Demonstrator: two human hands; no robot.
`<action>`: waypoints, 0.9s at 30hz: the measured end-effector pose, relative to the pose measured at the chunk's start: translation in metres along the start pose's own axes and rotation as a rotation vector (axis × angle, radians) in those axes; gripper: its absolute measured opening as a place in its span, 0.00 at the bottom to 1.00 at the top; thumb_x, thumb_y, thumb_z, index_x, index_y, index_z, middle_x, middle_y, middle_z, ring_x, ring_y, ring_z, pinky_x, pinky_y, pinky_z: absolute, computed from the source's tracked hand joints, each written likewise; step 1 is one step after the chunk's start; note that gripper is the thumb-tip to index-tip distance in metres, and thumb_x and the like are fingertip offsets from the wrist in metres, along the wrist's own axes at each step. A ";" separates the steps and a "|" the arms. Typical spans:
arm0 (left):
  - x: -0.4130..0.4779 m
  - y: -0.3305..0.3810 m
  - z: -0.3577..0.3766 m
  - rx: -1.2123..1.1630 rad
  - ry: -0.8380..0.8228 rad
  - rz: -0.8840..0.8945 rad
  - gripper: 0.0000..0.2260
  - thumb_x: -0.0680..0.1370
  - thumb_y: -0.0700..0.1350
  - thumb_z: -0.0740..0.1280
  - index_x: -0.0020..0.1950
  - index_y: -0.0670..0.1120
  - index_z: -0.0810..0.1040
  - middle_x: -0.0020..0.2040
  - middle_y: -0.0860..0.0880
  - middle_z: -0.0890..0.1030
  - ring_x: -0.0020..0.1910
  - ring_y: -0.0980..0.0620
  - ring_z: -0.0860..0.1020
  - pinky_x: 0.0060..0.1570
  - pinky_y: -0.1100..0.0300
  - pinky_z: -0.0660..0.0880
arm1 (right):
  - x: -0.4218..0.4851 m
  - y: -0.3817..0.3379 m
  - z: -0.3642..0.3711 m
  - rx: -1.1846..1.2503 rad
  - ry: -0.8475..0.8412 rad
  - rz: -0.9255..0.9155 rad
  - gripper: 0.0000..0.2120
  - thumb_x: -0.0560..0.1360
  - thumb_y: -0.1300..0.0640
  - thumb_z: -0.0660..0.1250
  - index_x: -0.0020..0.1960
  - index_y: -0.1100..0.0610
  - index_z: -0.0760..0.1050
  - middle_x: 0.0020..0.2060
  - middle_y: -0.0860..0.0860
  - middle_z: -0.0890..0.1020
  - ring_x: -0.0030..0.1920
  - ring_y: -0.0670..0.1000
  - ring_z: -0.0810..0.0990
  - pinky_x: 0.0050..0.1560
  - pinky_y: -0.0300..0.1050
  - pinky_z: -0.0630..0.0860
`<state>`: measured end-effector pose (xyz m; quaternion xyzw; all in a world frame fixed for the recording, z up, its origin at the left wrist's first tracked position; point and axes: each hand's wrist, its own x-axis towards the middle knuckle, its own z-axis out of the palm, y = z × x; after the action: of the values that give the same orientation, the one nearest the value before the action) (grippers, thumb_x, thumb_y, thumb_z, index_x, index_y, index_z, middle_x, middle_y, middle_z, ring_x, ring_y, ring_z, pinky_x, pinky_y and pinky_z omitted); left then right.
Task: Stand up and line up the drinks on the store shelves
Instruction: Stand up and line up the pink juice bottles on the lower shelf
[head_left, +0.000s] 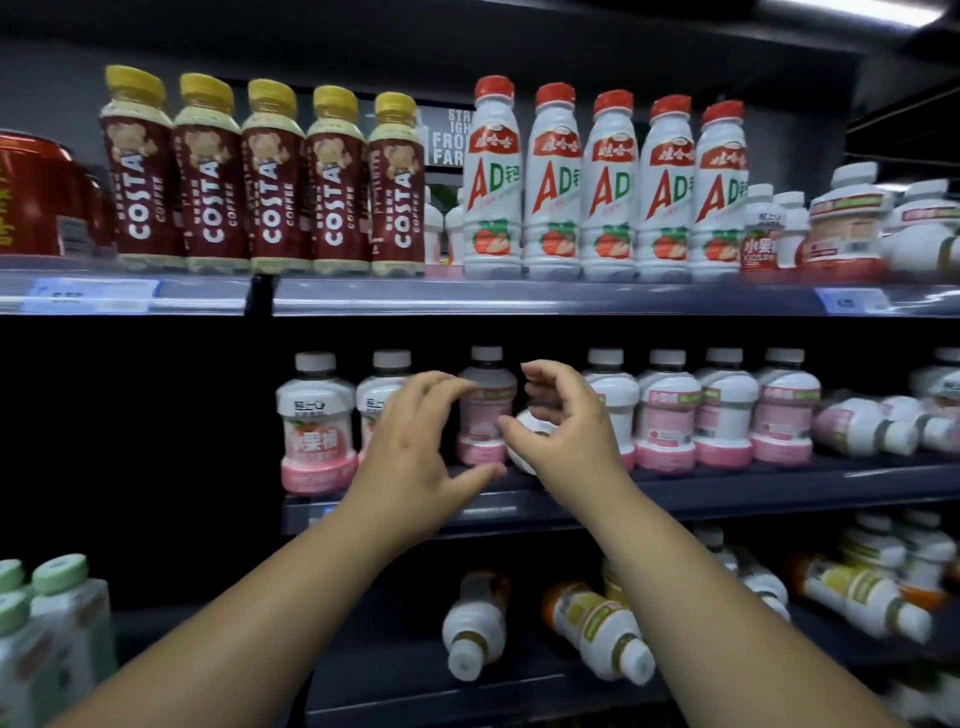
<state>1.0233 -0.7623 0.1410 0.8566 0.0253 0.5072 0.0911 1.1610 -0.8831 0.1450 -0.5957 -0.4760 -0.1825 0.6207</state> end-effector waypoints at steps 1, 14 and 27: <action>0.002 0.009 0.010 -0.025 -0.056 0.005 0.33 0.66 0.61 0.72 0.67 0.49 0.72 0.64 0.50 0.71 0.64 0.53 0.70 0.66 0.64 0.63 | 0.000 0.007 -0.010 -0.004 0.008 0.013 0.24 0.67 0.54 0.76 0.56 0.35 0.71 0.59 0.44 0.78 0.60 0.42 0.77 0.60 0.45 0.77; 0.028 0.041 0.106 0.166 -0.103 -0.222 0.26 0.65 0.43 0.77 0.62 0.47 0.77 0.60 0.48 0.76 0.58 0.42 0.74 0.61 0.55 0.66 | -0.006 0.076 -0.092 0.017 -0.017 0.088 0.19 0.67 0.54 0.73 0.52 0.38 0.73 0.54 0.45 0.79 0.53 0.44 0.78 0.55 0.48 0.79; 0.080 0.057 0.058 -0.144 0.097 -0.325 0.21 0.71 0.43 0.76 0.58 0.53 0.70 0.50 0.55 0.79 0.48 0.57 0.77 0.47 0.69 0.71 | -0.003 0.057 -0.060 0.060 -0.037 0.020 0.21 0.69 0.58 0.76 0.58 0.45 0.75 0.55 0.43 0.77 0.53 0.40 0.78 0.54 0.34 0.75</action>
<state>1.1098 -0.8150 0.1929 0.8070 0.1315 0.5271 0.2315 1.2277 -0.9261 0.1204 -0.5848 -0.4867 -0.1510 0.6311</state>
